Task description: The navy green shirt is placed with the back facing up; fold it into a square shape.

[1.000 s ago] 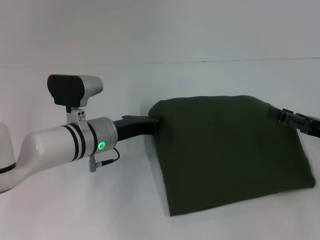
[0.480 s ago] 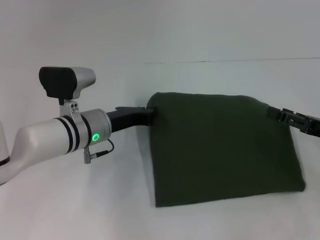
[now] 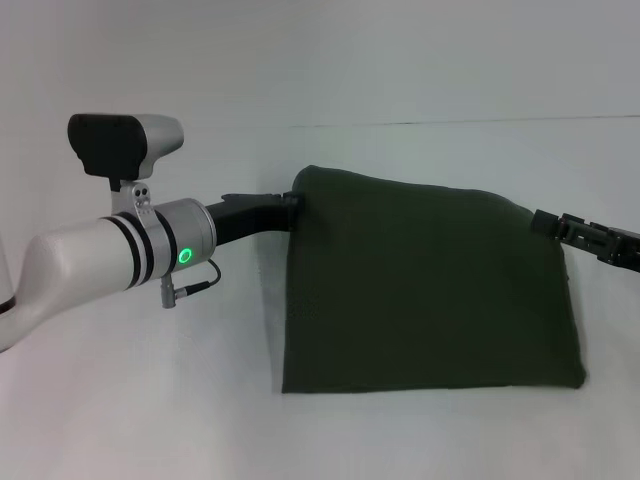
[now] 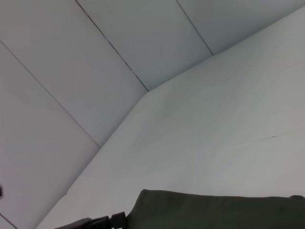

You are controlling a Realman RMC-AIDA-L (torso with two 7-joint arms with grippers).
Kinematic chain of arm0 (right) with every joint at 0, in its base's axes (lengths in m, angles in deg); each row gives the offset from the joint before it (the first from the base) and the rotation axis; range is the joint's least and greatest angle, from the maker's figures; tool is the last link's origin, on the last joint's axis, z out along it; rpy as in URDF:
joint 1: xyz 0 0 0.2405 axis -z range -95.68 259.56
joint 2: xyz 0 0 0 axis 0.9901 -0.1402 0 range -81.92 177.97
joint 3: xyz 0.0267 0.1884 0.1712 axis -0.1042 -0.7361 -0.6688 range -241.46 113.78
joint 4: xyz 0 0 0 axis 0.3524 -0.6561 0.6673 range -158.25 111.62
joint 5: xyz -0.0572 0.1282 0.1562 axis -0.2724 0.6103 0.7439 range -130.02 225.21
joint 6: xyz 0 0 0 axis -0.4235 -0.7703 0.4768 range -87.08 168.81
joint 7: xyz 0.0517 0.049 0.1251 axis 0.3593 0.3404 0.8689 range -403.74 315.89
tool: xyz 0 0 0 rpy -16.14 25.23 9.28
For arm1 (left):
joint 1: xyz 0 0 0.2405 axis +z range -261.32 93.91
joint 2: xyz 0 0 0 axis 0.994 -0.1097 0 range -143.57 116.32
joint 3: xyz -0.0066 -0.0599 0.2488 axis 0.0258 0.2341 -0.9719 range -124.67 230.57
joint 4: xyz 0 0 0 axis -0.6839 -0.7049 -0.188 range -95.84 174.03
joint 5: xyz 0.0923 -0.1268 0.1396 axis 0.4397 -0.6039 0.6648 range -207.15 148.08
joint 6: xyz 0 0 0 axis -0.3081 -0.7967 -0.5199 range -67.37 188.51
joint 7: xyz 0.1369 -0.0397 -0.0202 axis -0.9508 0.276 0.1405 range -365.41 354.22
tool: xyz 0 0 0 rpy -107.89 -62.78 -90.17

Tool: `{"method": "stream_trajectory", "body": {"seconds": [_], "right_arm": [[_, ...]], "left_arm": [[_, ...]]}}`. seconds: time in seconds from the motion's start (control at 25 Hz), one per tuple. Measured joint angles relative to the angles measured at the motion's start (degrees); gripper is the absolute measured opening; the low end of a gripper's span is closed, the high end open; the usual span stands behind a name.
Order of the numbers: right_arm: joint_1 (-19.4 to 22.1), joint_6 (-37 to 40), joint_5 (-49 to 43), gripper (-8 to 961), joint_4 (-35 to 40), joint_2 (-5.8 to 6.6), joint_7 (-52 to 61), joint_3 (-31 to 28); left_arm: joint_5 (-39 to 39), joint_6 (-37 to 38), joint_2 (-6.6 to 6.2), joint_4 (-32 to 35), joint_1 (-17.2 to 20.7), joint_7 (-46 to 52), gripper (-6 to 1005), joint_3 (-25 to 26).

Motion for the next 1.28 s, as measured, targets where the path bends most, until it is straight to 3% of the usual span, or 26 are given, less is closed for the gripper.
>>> {"method": "stream_trajectory", "body": {"seconds": [1.28], "right_arm": [[-0.3, 0.1, 0.0, 853, 0.0, 0.15, 0.1, 0.3]], "left_arm": [[-0.6, -4.0, 0.12, 2.1, 1.2, 1.7, 41, 0.7]]}}
